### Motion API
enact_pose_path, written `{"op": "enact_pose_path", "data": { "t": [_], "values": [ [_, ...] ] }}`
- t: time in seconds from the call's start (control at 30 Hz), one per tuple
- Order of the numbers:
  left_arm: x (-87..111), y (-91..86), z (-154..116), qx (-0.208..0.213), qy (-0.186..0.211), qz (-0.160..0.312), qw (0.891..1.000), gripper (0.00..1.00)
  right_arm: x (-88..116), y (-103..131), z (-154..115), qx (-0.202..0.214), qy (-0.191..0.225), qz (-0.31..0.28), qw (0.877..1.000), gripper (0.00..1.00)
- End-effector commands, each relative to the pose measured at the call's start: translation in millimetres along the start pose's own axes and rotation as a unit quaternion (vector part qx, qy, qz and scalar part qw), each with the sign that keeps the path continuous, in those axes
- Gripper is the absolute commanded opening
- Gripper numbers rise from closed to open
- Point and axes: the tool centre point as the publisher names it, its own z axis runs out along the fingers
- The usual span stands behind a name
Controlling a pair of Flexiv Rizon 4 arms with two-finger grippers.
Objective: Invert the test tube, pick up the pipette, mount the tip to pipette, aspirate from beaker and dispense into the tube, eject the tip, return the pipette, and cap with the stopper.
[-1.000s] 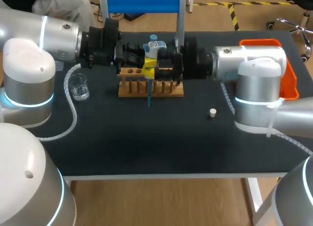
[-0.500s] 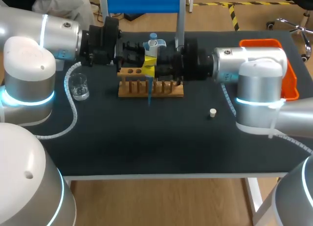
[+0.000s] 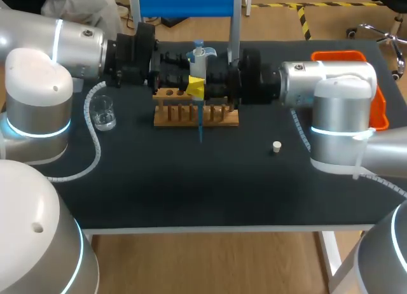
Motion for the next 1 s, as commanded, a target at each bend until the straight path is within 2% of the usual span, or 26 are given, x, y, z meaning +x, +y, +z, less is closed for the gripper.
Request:
{"op": "enact_pose_path", "data": {
  "t": [0.03,0.17,0.33,0.63,1.0],
  "values": [
    [1.7,0.7,-1.6,0.001,-0.001,0.001,1.000,1.00,0.0,3.0,-4.6,0.005,0.006,0.004,1.000,0.00],
    [1.7,0.7,-1.6,0.001,-0.001,0.001,1.000,1.00,-1.9,5.4,-13.9,0.021,0.006,0.011,1.000,0.00],
    [1.7,0.7,-1.6,0.001,-0.001,0.001,1.000,1.00,-8.0,9.6,-38.6,0.024,0.019,0.009,0.999,0.00],
    [1.7,0.7,-1.6,0.001,-0.001,0.001,1.000,1.00,-26.9,18.3,-91.8,0.027,0.033,-0.004,0.999,0.00],
    [1.7,0.7,-1.6,0.001,-0.001,0.001,1.000,1.00,-55.0,32.0,-161.5,0.024,0.021,-0.005,0.999,0.00]
  ]
}}
